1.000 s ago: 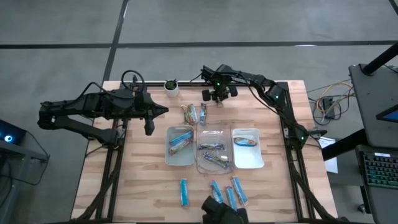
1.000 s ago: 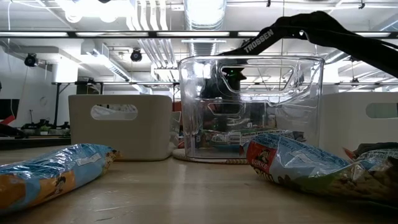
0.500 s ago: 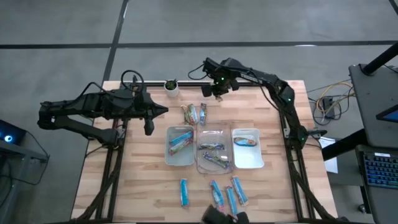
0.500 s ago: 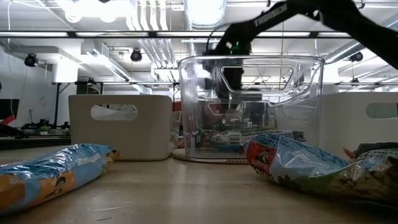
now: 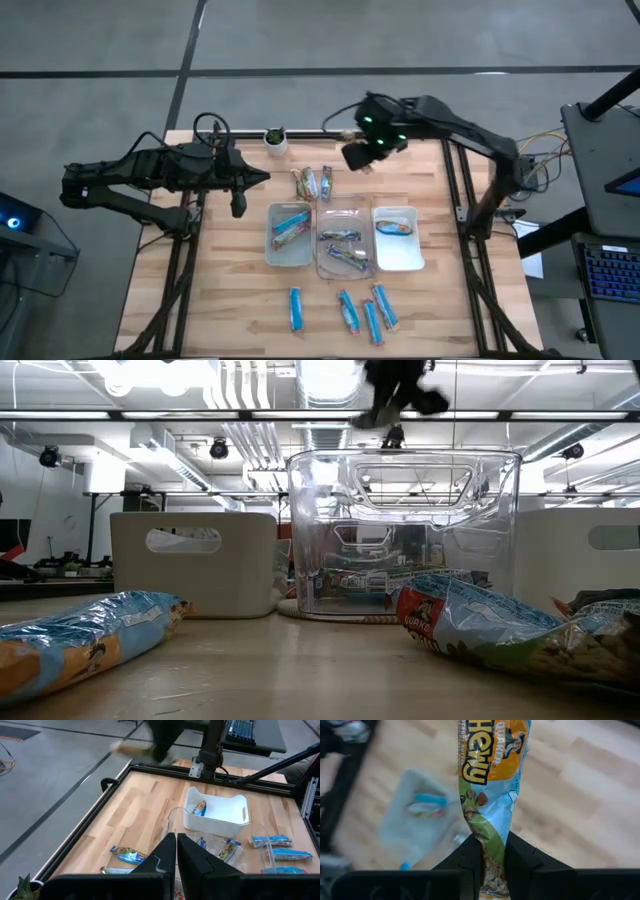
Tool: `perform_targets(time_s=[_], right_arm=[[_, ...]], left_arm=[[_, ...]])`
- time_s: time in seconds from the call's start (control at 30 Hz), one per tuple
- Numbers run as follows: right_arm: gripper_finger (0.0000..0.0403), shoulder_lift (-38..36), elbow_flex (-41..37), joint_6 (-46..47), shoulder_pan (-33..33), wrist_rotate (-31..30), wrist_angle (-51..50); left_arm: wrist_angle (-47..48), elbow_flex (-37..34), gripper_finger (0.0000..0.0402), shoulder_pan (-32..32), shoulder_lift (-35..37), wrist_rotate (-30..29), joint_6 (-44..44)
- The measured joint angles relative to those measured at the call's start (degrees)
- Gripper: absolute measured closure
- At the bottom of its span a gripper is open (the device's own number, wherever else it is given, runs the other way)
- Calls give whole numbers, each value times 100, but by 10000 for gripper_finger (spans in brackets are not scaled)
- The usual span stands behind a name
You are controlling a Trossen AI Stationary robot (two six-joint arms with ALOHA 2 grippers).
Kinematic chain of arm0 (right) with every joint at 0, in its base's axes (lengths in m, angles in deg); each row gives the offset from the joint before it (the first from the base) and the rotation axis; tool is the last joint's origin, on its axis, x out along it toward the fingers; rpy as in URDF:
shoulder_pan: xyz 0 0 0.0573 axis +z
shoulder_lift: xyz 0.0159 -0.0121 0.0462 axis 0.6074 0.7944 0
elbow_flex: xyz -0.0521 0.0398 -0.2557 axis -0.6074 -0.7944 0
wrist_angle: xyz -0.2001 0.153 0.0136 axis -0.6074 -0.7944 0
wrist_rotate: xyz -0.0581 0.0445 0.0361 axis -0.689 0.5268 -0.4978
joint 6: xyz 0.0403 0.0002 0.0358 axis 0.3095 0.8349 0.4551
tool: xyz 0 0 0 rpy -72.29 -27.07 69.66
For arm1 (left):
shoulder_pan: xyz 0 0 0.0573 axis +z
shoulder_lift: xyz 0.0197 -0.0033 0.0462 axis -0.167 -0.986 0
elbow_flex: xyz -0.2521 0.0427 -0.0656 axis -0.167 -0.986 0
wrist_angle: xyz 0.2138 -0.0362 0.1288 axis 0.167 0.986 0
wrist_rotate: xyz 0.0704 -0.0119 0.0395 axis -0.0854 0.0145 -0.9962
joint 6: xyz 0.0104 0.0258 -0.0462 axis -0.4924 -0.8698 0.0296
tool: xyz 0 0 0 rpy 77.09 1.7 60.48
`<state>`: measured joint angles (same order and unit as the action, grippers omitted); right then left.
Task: Pick and place Granola Bars by type
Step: Put the yellow granola bar into the white bin
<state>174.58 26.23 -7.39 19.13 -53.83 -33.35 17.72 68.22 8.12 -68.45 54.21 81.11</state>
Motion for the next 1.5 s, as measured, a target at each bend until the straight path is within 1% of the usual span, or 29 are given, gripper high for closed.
perform_targets(time_s=[0.1,0.2,0.33,0.47,0.57,0.7,0.83,0.9,1.07,1.3,1.5], right_arm=[[349,-392,-2,449,341,-25,-137],[349,-679,-6,664,664,-138,-274],[349,-913,-9,642,997,-175,-736],[349,-957,-20,488,1194,-188,-1377],[349,-993,-90,12,1307,-27,-1310],[349,-946,-95,-524,1417,9,-1347],[349,-942,-304,-1173,1591,0,-1332],[349,-957,-493,-1551,1698,8,-1345],[349,-957,-971,-2915,1929,46,-1340],[349,-940,-1897,-3289,1979,39,-1342],[349,-949,-2756,-4014,1993,42,-1314]], left_arm=[[1,0,402,0,0,0,0],[1,0,402,0,0,2,-26],[-1,0,402,-2,0,10,-38],[0,0,402,-4,0,168,-202],[0,0,402,-4,1,179,-346],[-1,0,402,-4,4,179,-632],[-1,0,402,-4,11,179,-1007],[-2,0,402,-4,11,180,-1074],[-23,0,402,-4,13,319,-1081],[-21,0,402,-4,13,330,-1070],[-21,0,402,-4,-5,325,-1001]])
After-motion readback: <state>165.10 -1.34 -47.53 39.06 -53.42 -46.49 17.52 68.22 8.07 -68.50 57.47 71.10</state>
